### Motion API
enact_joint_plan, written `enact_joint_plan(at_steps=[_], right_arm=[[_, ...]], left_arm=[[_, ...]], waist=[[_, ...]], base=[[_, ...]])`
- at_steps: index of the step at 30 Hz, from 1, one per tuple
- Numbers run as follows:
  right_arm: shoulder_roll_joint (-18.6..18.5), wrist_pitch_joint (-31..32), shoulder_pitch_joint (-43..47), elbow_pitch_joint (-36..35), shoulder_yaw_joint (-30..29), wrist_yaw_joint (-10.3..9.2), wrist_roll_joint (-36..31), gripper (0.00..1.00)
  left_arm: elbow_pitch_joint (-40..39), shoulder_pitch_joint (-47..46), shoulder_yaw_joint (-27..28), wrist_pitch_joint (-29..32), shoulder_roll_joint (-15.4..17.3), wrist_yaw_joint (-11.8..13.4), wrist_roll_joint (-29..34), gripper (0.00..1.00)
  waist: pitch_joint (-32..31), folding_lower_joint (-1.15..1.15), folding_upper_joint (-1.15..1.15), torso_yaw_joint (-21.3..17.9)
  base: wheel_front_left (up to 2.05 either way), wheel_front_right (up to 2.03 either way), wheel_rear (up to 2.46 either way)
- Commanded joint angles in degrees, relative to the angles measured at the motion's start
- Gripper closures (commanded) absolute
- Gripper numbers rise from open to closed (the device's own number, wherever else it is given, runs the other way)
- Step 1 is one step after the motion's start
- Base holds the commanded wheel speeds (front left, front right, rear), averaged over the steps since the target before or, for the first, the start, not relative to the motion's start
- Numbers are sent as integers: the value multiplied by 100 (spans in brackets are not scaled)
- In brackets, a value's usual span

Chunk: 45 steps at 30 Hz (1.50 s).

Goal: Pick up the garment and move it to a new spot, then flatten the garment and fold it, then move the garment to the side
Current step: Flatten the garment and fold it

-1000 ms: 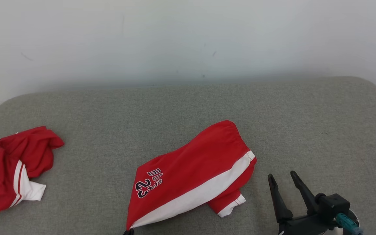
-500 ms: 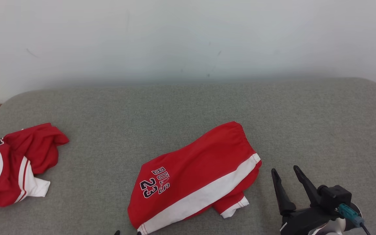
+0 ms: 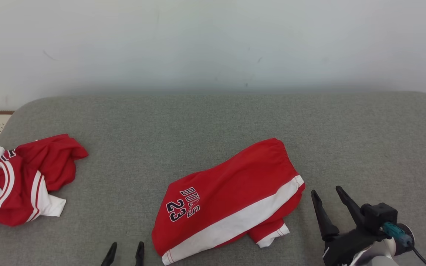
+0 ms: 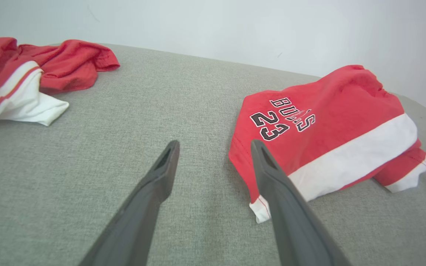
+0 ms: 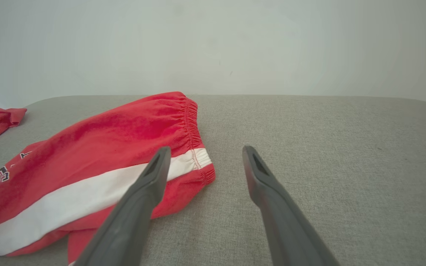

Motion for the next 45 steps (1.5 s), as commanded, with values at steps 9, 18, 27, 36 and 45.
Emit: enact_joint_plan(at_steps=[9, 18, 27, 36, 45], right_arm=[[-270, 134, -644, 662, 654, 2, 442, 0], [-556, 336, -1350, 1281, 1521, 2, 1106, 0], [-839, 716, -1902, 1849, 2432, 2, 1944, 0], [-953, 702, -2241, 2227, 3116, 2, 2655, 0], [-1000, 434, -2482, 2448, 3574, 2, 3006, 100]], left_arm=[[-460, 171, 665, -43, -208, 118, 611, 0], [-581, 189, 1125, -44, -420, -7, 877, 0], [-541, 94, 1255, -44, -599, -209, 1010, 0], [-475, 41, 1341, -45, -675, -350, 1098, 0], [-453, 56, 1410, -45, -701, -372, 1117, 0]], waist=[[37, 0, 0, 81], [147, 0, 0, 193], [323, 0, 0, 435], [405, 0, 0, 675], [467, 0, 0, 730]], base=[[0, 0, 0], [0, 0, 0], [0, 0, 0], [0, 0, 0], [0, 0, 0]])
